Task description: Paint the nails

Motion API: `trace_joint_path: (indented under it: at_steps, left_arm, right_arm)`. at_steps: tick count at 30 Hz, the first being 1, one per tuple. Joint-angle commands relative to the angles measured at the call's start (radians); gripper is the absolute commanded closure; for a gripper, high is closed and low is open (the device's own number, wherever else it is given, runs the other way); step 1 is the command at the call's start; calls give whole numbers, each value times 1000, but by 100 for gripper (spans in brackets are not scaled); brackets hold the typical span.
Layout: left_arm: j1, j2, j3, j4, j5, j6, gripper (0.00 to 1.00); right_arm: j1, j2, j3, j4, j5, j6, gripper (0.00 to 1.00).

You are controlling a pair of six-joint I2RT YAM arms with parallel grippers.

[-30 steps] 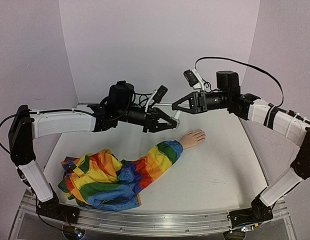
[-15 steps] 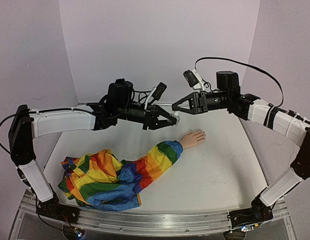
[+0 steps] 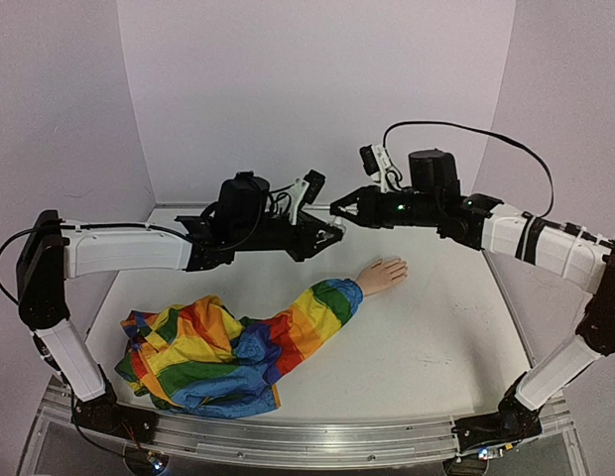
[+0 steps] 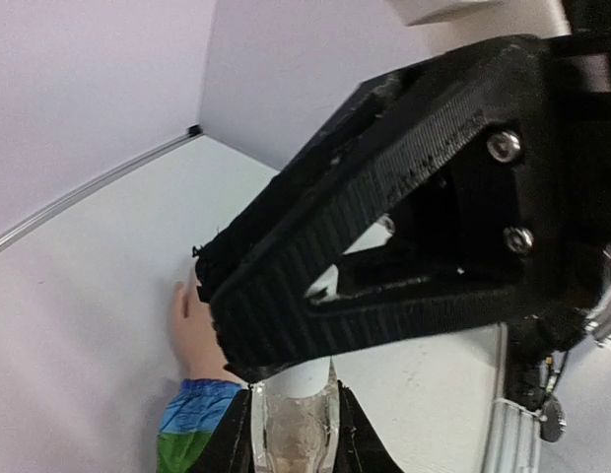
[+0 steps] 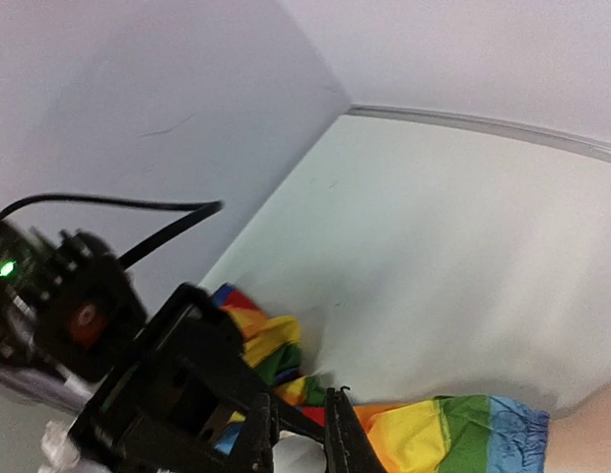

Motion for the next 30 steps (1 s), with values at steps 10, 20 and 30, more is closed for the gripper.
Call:
trace_joint_path:
  at_steps: [10, 20, 30]
  left_arm:
    - [-58, -49, -22, 49, -496, 221, 100]
    - [-34, -64, -42, 46, -112, 165, 100]
    - [4, -54, 4, 63, 402, 76, 100]
  right_arm:
    - [280, 68, 197, -143, 554, 15, 100]
    - [55, -77, 125, -133, 161, -82, 38]
    - [-44, -53, 92, -102, -519, -194, 15]
